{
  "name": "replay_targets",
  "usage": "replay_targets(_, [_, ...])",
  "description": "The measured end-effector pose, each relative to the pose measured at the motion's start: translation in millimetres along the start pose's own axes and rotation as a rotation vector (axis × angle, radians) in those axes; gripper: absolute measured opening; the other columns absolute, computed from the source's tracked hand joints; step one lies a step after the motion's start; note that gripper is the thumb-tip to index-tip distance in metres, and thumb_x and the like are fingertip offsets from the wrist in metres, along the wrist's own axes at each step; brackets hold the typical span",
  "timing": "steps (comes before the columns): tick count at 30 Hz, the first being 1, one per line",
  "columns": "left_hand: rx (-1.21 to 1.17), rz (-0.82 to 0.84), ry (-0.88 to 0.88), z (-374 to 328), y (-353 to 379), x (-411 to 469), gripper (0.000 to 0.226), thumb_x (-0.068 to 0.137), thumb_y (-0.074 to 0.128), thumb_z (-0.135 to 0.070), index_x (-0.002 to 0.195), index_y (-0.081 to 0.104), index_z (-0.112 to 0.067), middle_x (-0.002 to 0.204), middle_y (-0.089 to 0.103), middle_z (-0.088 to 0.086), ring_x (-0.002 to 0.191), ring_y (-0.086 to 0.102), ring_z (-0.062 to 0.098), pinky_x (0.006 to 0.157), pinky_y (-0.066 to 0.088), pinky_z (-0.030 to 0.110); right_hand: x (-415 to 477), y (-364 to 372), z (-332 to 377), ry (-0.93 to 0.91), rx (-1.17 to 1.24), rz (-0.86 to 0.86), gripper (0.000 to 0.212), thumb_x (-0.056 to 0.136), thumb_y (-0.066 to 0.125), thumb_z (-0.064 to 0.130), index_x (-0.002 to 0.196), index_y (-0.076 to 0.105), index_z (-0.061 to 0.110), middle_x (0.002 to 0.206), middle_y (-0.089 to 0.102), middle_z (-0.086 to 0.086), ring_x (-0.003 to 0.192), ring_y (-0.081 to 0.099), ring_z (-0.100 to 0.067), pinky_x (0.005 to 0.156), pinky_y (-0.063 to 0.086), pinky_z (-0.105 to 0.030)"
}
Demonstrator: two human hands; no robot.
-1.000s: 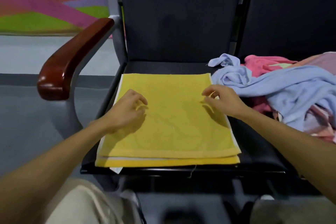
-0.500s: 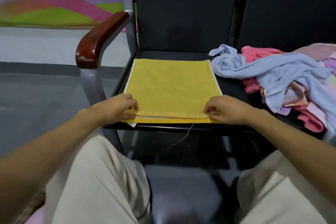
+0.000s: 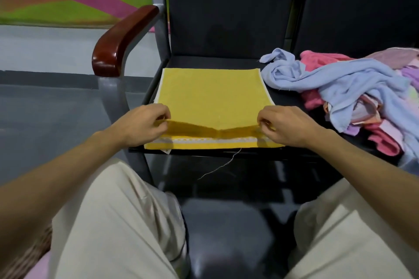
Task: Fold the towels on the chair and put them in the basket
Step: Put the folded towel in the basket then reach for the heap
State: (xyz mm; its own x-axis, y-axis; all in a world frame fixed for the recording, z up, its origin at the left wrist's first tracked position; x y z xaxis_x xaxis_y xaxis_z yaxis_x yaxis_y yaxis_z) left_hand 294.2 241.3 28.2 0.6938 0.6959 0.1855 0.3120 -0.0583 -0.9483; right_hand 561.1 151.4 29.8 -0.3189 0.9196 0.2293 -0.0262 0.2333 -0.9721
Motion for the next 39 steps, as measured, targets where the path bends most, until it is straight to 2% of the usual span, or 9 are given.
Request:
replay_targets(4, [0.147,0.367,0.106,-3.6,41.4,-12.5,0.018,0.087,0.062,-0.042,0.096,0.052,-0.03,0.096,0.049,-0.012,0.091,0.047,0.01,0.08,0.041,0.027,-11.7,30.9,5.4,-0.038,-0.016,0.289,0.036,0.087,0.057,0.053,0.104,0.053,0.021,0.102,0.053,0.006,0.094,0.052,-0.016,0.075,0.043,-0.031])
replay_targets(7, [0.488,0.376,0.254,-12.6,54.3,-13.0,0.046,0.082,0.062,-0.058,0.11,0.045,-0.025,0.106,0.044,-0.009,0.098,0.042,0.011,0.083,0.038,0.026,-10.5,43.3,13.5,-0.091,-0.134,0.302,0.062,0.074,0.069,0.062,0.113,0.048,0.019,0.108,0.048,0.003,0.099,0.047,-0.017,0.082,0.04,-0.031])
replay_targets(10, [0.694,0.325,0.341,-19.0,61.2,-10.2,0.047,0.09,0.055,-0.05,0.122,0.037,-0.02,0.117,0.042,-0.003,0.102,0.043,0.014,0.08,0.035,0.025,-9.3,46.2,20.2,-0.109,-0.212,0.29,0.064,0.076,0.07,0.057,0.119,0.044,0.018,0.114,0.047,0.001,0.103,0.047,-0.02,0.084,0.039,-0.031])
replay_targets(15, [0.468,0.318,0.304,-16.7,52.6,-6.9,0.018,0.092,0.052,-0.027,0.101,0.037,-0.02,0.098,0.041,-0.003,0.082,0.037,0.013,0.07,0.034,0.027,-14.0,28.5,14.5,-0.07,-0.062,0.232,0.026,0.093,0.053,0.031,0.116,0.054,0.019,0.108,0.053,0.0,0.101,0.053,-0.022,0.077,0.046,-0.034])
replay_targets(18, [0.226,0.296,0.131,-9.6,45.2,-3.4,0.015,0.094,0.046,-0.018,0.088,0.033,-0.022,0.085,0.043,-0.004,0.073,0.041,0.02,0.062,0.029,0.03,-14.6,25.9,4.3,0.007,-0.085,0.201,0.021,0.095,0.044,0.026,0.109,0.057,0.018,0.103,0.055,0.001,0.097,0.055,-0.022,0.071,0.048,-0.037])
replay_targets(21, [0.178,0.237,-0.018,-2.1,37.1,-0.1,0.006,0.1,0.036,-0.021,0.096,0.033,-0.024,0.087,0.051,0.001,0.072,0.049,0.023,0.065,0.041,0.037,-11.7,24.3,-14.2,0.163,-0.028,0.167,0.017,0.098,0.045,0.03,0.095,0.055,0.017,0.098,0.058,-0.001,0.094,0.057,-0.026,0.067,0.043,-0.036])
replay_targets(30, [0.109,0.304,-0.014,-0.3,29.7,-2.2,0.038,0.096,0.053,-0.039,0.123,0.03,-0.024,0.099,0.047,-0.008,0.081,0.051,0.013,0.068,0.044,0.026,-10.8,8.4,-56.3,0.541,0.314,0.032,0.026,0.073,0.084,0.027,0.095,0.075,0.016,0.092,0.072,-0.002,0.092,0.064,-0.022,0.076,0.047,-0.03])
replay_targets(35, [0.098,0.188,0.075,15.1,18.2,-11.8,0.02,0.097,0.053,-0.026,0.115,0.048,-0.02,0.11,0.045,-0.007,0.094,0.051,0.013,0.076,0.041,0.024,-10.0,-6.2,-50.4,0.485,0.351,-0.042,0.018,0.085,0.073,0.024,0.096,0.075,0.011,0.092,0.074,-0.005,0.091,0.066,-0.02,0.075,0.041,-0.025])
replay_targets(39, [0.122,0.24,0.021,-0.1,21.6,-19.4,0.049,0.092,0.055,-0.05,0.131,0.039,-0.025,0.121,0.042,-0.009,0.099,0.054,0.015,0.081,0.046,0.03,-13.5,-12.3,-43.9,0.473,0.354,0.021,0.014,0.085,0.073,0.025,0.091,0.076,0.013,0.079,0.069,0.002,0.084,0.063,-0.015,0.07,0.036,-0.023])
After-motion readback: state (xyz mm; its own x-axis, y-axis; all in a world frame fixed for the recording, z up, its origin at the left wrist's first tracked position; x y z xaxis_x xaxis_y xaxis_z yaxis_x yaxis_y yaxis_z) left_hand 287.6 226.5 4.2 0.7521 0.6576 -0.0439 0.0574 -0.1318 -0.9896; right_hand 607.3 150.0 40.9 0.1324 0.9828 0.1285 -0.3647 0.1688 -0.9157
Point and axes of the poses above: each hand's wrist, its own x-axis towards the middle knuckle, its own y-axis out of the palm, z = x × y, the point moved 8 cm from there along x, towards the middle knuckle
